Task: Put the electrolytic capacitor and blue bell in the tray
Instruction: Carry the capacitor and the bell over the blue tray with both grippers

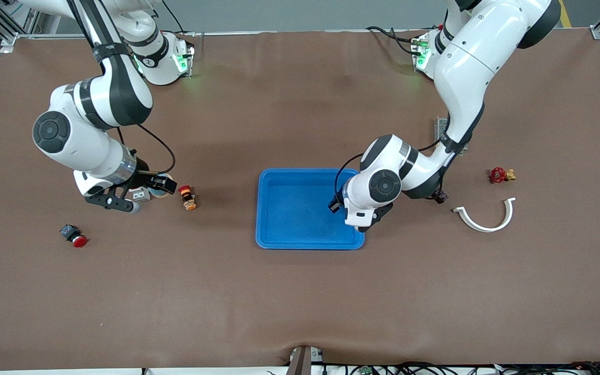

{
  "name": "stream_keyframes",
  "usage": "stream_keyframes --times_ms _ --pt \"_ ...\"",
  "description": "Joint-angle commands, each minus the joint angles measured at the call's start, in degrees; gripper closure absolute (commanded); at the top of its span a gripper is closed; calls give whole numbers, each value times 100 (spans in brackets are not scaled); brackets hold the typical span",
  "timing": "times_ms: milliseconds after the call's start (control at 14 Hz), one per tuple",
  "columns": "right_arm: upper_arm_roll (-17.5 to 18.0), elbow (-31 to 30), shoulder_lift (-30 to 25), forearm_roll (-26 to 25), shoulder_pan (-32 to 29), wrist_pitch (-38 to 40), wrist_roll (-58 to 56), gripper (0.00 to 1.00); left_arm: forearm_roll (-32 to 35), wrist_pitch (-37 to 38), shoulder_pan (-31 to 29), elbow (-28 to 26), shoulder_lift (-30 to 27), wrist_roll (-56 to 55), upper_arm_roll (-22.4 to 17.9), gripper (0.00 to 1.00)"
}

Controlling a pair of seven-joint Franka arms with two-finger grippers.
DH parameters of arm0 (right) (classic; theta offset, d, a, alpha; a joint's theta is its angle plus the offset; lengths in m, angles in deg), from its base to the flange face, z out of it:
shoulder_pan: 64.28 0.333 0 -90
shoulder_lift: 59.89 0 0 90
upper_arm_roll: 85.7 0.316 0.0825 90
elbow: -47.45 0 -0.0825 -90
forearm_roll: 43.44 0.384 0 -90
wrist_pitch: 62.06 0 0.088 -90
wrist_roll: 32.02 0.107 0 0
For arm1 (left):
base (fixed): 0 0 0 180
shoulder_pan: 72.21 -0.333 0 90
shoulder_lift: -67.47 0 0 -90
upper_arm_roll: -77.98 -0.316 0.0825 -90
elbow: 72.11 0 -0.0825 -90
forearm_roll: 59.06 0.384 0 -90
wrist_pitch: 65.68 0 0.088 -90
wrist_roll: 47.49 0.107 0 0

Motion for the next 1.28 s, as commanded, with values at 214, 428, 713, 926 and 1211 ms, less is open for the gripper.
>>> stream_keyframes --times_ms 214,428,713,926,1211 --pt "-69 142 379 101 915 -648 1132 100 -84 -4 175 109 199 -138 -91 77" --pt "-78 528 879 74 1320 -773 1432 100 -75 5 158 127 191 -138 -92 2" --pt "-78 1389 1679 4 1751 -720 2135 100 -49 49 53 162 -37 -121 -92 0" --pt "-87 1636 2022 -13 2120 -729 2513 100 -5 119 -150 154 -484 -103 -100 0" --pt "-95 1794 2417 -31 2410 -772 2848 100 337 741 -342 145 -1030 -59 -188 0"
